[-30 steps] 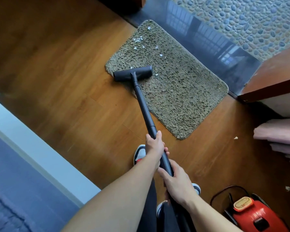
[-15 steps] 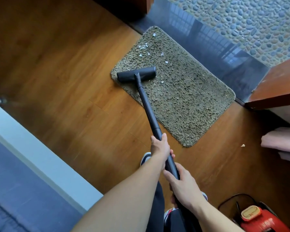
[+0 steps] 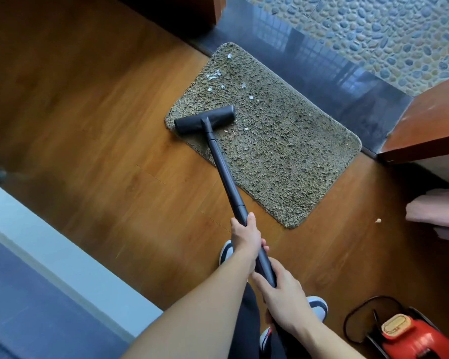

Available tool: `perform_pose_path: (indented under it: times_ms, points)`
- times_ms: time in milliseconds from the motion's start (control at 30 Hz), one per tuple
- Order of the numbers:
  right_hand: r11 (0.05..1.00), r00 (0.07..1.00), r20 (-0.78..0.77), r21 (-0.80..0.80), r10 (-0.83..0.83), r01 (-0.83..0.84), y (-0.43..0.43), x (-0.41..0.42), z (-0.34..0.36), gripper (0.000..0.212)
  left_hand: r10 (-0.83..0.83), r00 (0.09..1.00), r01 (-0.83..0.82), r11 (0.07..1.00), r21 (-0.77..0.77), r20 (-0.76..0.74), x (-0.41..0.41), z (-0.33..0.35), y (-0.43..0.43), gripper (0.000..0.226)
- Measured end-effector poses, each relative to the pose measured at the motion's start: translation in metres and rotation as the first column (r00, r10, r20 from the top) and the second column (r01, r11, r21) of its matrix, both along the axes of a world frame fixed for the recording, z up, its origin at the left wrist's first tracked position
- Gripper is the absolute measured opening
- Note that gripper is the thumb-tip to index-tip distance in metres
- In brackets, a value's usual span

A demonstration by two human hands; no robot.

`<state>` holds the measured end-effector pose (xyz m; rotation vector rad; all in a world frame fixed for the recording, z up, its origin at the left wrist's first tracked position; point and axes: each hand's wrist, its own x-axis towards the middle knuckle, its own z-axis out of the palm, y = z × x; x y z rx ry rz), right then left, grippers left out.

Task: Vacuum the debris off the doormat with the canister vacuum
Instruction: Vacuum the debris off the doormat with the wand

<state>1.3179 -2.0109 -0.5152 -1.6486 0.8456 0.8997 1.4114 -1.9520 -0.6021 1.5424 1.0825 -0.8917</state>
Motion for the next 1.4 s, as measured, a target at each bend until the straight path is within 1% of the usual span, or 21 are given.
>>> perform_pose_path:
  times_ms: [67, 200, 300, 400, 500, 600, 667, 767, 833, 900, 1067, 1167, 1267, 1400]
  points:
    - [0.999, 0.999, 0.027, 0.023, -0.024, 0.023, 0.002, 0.018, -0.002, 0.014, 0.019, 1.0, -0.019, 1.0, -0.004, 0.022, 0.018, -0.001, 0.003, 0.031]
    - [0.997, 0.999, -0.004, 0.065, -0.04, 0.04, -0.002, 0.039, -0.001, 0.011, 0.012, 1.0, -0.012, 1.0, -0.023, 0.022, 0.037, -0.001, 0.002, 0.024]
    - [0.998, 0.999, -0.008, 0.053, -0.038, 0.038, -0.009, 0.032, 0.005, 0.013, 0.015, 1.0, -0.014, 0.999, -0.041, 0.008, 0.029, 0.003, -0.004, 0.023]
    - [0.999, 0.999, -0.014, 0.026, -0.032, 0.032, -0.017, 0.006, 0.01, 0.014, 0.002, 1.0, -0.003, 0.998, -0.055, -0.009, 0.004, 0.008, -0.014, 0.023]
    - [0.999, 0.999, -0.029, -0.034, -0.018, 0.017, -0.025, -0.033, 0.009, 0.022, -0.025, 0.999, 0.023, 0.998, -0.065, -0.03, -0.032, 0.01, -0.025, 0.025]
    - [0.998, 0.998, -0.048, -0.05, -0.039, 0.037, -0.031, -0.071, 0.011, 0.033, -0.059, 0.997, 0.055, 0.996, -0.074, -0.054, -0.069, 0.008, -0.037, 0.042]
    - [0.996, 0.996, -0.059, -0.054, -0.071, 0.067, -0.035, -0.09, 0.017, 0.036, -0.066, 0.996, 0.06, 0.994, -0.089, -0.059, -0.092, 0.008, -0.043, 0.048]
    - [0.993, 0.992, -0.085, -0.084, -0.091, 0.084, -0.039, -0.111, 0.025, 0.042, -0.066, 0.995, 0.058, 0.992, -0.108, -0.072, -0.121, 0.01, -0.049, 0.044]
    - [0.992, 0.991, -0.103, -0.096, -0.086, 0.076, -0.04, -0.123, 0.025, 0.049, -0.066, 0.995, 0.058, 0.993, -0.101, -0.069, -0.133, 0.012, -0.051, 0.043]
    - [0.992, 0.991, -0.106, -0.097, -0.087, 0.077, -0.041, -0.13, 0.023, 0.052, -0.072, 0.996, 0.067, 0.994, -0.085, -0.056, -0.138, 0.014, -0.053, 0.041]
    - [0.993, 0.99, -0.099, -0.067, -0.1, 0.094, -0.044, -0.125, 0.016, 0.046, -0.099, 0.994, 0.095, 0.993, -0.076, -0.043, -0.13, 0.009, -0.057, 0.043]
    - [0.995, 0.992, -0.089, -0.05, -0.091, 0.087, -0.045, -0.112, 0.01, 0.035, -0.129, 0.991, 0.126, 0.989, -0.076, -0.031, -0.113, 0.005, -0.059, 0.045]
    - [0.991, 0.987, -0.084, -0.02, -0.136, 0.135, -0.045, -0.093, 0.007, 0.028, -0.166, 0.986, 0.164, 0.984, -0.073, -0.02, -0.091, 0.001, -0.06, 0.047]
    - [0.978, 0.976, -0.074, 0.022, -0.204, 0.206, -0.042, -0.063, 0.008, 0.023, -0.179, 0.984, 0.179, 0.981, -0.077, -0.004, -0.058, 0.001, -0.06, 0.038]
